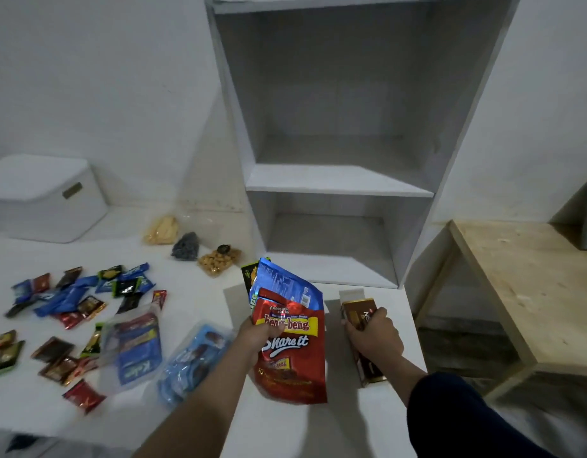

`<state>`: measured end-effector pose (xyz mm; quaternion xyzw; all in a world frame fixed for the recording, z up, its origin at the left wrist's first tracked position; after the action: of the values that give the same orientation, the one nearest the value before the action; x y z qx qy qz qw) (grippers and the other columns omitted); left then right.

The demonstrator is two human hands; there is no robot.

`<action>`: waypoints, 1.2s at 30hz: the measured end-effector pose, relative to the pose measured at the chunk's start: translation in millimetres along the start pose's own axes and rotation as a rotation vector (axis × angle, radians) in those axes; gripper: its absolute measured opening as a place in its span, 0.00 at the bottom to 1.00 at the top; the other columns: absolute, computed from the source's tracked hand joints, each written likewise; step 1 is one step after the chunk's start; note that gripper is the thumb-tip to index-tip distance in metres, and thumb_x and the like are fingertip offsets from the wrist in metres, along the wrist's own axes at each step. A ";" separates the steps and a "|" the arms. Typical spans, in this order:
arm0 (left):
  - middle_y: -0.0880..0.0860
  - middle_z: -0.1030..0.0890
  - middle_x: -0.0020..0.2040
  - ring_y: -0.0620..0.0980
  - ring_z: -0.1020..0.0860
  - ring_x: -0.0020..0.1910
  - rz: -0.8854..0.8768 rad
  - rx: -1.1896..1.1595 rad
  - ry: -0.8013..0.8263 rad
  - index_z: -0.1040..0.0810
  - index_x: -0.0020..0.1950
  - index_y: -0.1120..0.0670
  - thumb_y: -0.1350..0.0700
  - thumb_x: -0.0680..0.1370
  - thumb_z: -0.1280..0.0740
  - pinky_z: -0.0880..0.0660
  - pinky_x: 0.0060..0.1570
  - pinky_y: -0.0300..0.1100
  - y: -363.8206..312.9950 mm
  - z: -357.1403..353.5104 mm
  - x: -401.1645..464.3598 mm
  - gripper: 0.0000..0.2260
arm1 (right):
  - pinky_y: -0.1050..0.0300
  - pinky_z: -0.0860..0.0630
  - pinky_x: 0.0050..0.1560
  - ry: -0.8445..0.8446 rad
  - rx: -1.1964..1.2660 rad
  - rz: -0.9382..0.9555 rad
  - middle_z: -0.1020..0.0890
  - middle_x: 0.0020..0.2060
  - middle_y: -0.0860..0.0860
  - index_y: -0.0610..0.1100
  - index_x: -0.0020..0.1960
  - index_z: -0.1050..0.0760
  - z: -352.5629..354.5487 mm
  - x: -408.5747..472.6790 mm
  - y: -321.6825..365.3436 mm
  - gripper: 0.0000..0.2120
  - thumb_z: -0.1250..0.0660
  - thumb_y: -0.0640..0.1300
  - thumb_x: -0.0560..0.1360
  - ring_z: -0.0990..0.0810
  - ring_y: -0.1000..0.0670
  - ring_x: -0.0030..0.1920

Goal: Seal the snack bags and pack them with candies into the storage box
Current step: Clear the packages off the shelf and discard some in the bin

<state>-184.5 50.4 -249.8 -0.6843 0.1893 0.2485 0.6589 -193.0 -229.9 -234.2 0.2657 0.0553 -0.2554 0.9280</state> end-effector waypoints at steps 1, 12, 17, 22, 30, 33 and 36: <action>0.62 0.16 0.47 0.60 0.17 0.44 -0.021 -0.026 -0.015 0.23 0.57 0.62 0.66 0.68 0.25 0.20 0.45 0.53 1.1 11.2 -9.9 0.18 | 0.49 0.26 0.49 -0.014 0.014 0.027 0.24 0.55 0.43 0.42 0.58 0.37 1.6 -9.2 10.4 0.34 0.32 0.66 0.67 0.23 0.40 0.56; 0.63 0.18 0.53 0.61 0.18 0.47 -0.143 -0.290 -0.344 0.28 0.62 0.61 0.63 0.69 0.24 0.21 0.49 0.58 79.7 241.8 -197.5 0.24 | 0.47 0.24 0.52 0.132 0.183 0.360 0.23 0.54 0.40 0.39 0.58 0.36 -60.5 -221.8 144.3 0.37 0.32 0.67 0.66 0.23 0.38 0.55; 0.61 0.16 0.46 0.60 0.17 0.40 -0.101 -0.397 -0.588 0.24 0.57 0.61 0.65 0.66 0.24 0.20 0.40 0.51 150.4 353.3 -291.6 0.21 | 0.49 0.23 0.51 0.302 0.207 0.524 0.21 0.51 0.43 0.41 0.58 0.35 -132.0 -334.6 195.7 0.34 0.33 0.67 0.66 0.21 0.41 0.53; 0.63 0.16 0.43 0.60 0.16 0.37 -0.091 -0.557 -0.716 0.23 0.55 0.62 0.66 0.64 0.23 0.20 0.32 0.48 207.8 431.7 -361.5 0.21 | 0.52 0.25 0.46 0.434 0.093 0.716 0.22 0.52 0.44 0.42 0.56 0.37 -200.9 -432.2 251.0 0.33 0.32 0.66 0.66 0.21 0.42 0.52; 0.62 0.18 0.46 0.60 0.18 0.41 -0.065 -0.759 -0.959 0.23 0.55 0.62 0.66 0.65 0.23 0.20 0.43 0.52 278.1 539.9 -409.4 0.20 | 0.55 0.27 0.43 0.632 0.070 0.980 0.22 0.46 0.49 0.45 0.55 0.31 -308.5 -550.7 336.0 0.31 0.31 0.67 0.64 0.23 0.49 0.43; 0.64 0.18 0.50 0.63 0.18 0.46 -0.027 -0.800 -1.013 0.24 0.56 0.63 0.65 0.63 0.22 0.21 0.49 0.59 292.4 581.1 -407.0 0.23 | 0.54 0.26 0.43 0.720 0.051 1.014 0.23 0.45 0.50 0.46 0.54 0.33 -352.6 -578.4 371.9 0.30 0.31 0.66 0.64 0.22 0.48 0.43; 0.64 0.18 0.50 0.63 0.18 0.46 0.020 -0.824 -1.067 0.25 0.57 0.63 0.65 0.63 0.21 0.21 0.49 0.59 301.1 619.5 -403.1 0.26 | 0.55 0.26 0.42 0.799 0.079 0.994 0.23 0.42 0.53 0.46 0.55 0.32 -392.2 -598.3 408.9 0.31 0.30 0.66 0.64 0.23 0.50 0.42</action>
<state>-741.7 621.7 -260.3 -0.6614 -0.2659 0.6105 0.3451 -490.7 538.4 -235.8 0.3685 0.2578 0.3227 0.8328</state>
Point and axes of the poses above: each hand's wrist, its own x-axis towards the middle knuckle, its own z-axis out of the back of the hand, y = z × x, the point moved 8 cm from there along x, towards the middle knuckle
